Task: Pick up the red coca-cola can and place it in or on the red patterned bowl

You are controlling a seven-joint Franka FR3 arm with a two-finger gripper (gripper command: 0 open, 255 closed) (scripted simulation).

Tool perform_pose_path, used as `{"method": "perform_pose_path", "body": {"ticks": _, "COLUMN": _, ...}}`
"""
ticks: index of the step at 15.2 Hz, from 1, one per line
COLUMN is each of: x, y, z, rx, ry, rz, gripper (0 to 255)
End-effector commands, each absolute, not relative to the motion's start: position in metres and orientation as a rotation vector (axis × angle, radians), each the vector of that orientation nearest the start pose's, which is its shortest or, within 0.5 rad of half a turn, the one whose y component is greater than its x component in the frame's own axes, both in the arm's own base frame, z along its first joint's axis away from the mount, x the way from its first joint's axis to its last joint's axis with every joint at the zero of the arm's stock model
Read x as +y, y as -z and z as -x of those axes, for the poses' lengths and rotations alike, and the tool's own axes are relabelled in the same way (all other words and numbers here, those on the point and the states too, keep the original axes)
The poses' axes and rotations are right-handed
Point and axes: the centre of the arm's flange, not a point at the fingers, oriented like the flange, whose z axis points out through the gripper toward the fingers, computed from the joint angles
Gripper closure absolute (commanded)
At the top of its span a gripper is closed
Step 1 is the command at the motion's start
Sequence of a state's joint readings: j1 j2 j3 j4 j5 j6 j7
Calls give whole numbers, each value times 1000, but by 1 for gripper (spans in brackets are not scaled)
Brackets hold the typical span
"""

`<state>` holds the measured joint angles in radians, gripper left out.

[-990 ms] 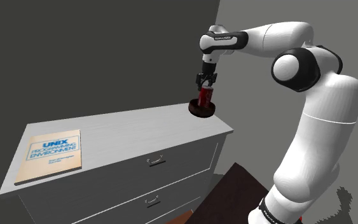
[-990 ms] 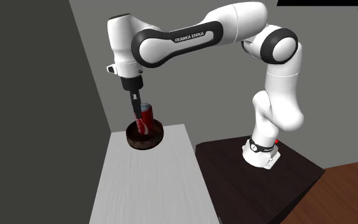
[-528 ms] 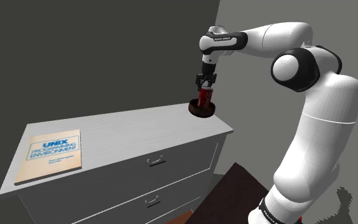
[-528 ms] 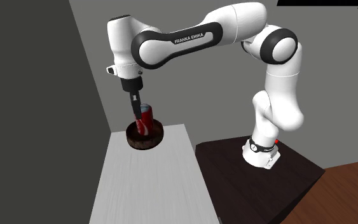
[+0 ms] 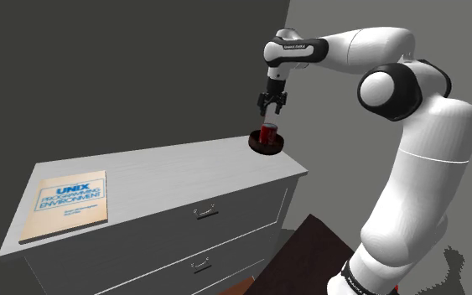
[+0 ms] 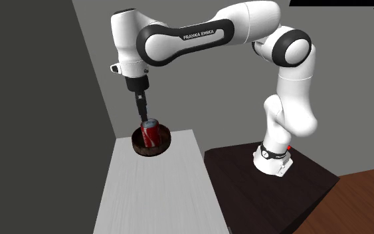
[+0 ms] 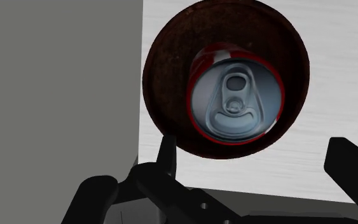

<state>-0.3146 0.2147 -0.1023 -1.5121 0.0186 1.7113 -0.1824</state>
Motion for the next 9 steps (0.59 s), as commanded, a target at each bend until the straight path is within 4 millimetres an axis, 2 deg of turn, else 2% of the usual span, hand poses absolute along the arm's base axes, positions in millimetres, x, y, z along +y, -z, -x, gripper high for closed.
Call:
{"method": "perform_pose_path", "body": {"ticks": 1, "x": -248, "y": -561, "z": -577, "rx": 368, "ry": -24, "rz": 3118, "gripper": 0}}
{"method": "perform_pose_path", "body": {"ticks": 2, "x": -248, "y": -572, "z": -577, "rx": 368, "ry": -24, "rz": 3118, "gripper": 0}}
{"method": "perform_pose_path", "body": {"ticks": 9, "x": -248, "y": -572, "z": -577, "rx": 368, "ry": -24, "rz": 3118, "gripper": 0}}
